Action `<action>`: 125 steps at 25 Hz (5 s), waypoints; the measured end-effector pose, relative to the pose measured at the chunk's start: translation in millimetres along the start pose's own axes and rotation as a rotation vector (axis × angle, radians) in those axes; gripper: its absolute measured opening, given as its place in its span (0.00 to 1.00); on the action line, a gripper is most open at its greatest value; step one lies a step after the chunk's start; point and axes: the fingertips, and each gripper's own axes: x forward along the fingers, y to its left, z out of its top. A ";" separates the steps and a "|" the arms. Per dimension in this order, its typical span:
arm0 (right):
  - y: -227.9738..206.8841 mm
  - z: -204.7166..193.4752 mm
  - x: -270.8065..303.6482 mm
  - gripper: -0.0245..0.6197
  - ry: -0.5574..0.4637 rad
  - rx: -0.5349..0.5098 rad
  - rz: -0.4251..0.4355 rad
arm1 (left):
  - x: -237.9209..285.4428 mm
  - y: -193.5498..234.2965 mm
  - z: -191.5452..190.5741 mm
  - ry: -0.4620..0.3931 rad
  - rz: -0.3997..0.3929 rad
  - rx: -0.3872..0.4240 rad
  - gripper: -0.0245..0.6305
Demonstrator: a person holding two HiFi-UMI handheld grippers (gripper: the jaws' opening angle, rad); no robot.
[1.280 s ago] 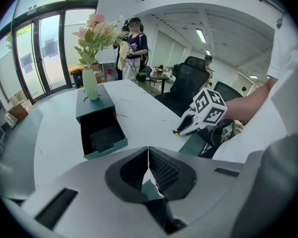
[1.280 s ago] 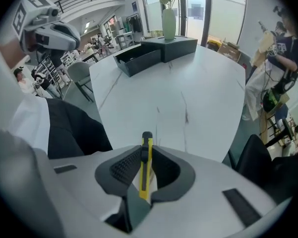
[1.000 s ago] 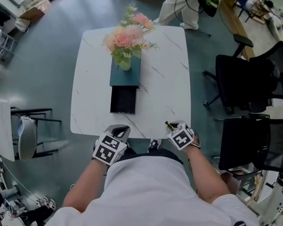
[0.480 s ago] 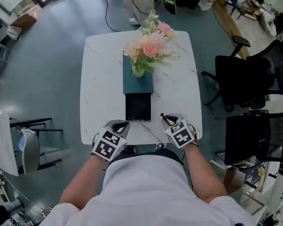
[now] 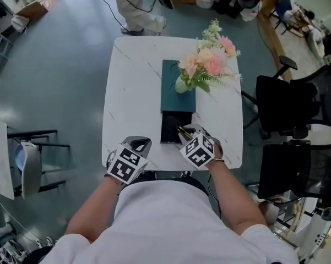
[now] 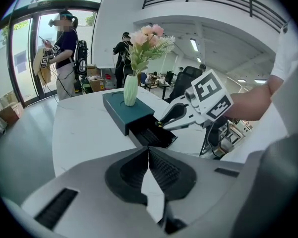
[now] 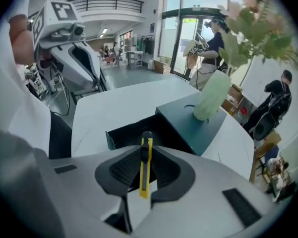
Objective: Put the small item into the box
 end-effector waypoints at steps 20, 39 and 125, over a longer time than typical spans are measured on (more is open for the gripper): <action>-8.4 5.7 81.4 0.16 0.186 -0.615 -0.057 | -16.1 20.5 -28.7 -0.041 0.061 -0.117 0.06; -1.1 15.4 -25.7 0.16 -0.164 -0.152 0.041 | -7.8 -21.7 5.5 -0.113 0.129 -0.187 0.06; 176.5 -60.7 -202.1 0.06 -0.503 0.462 0.016 | -120.3 -170.9 -49.1 -0.256 0.036 0.020 0.06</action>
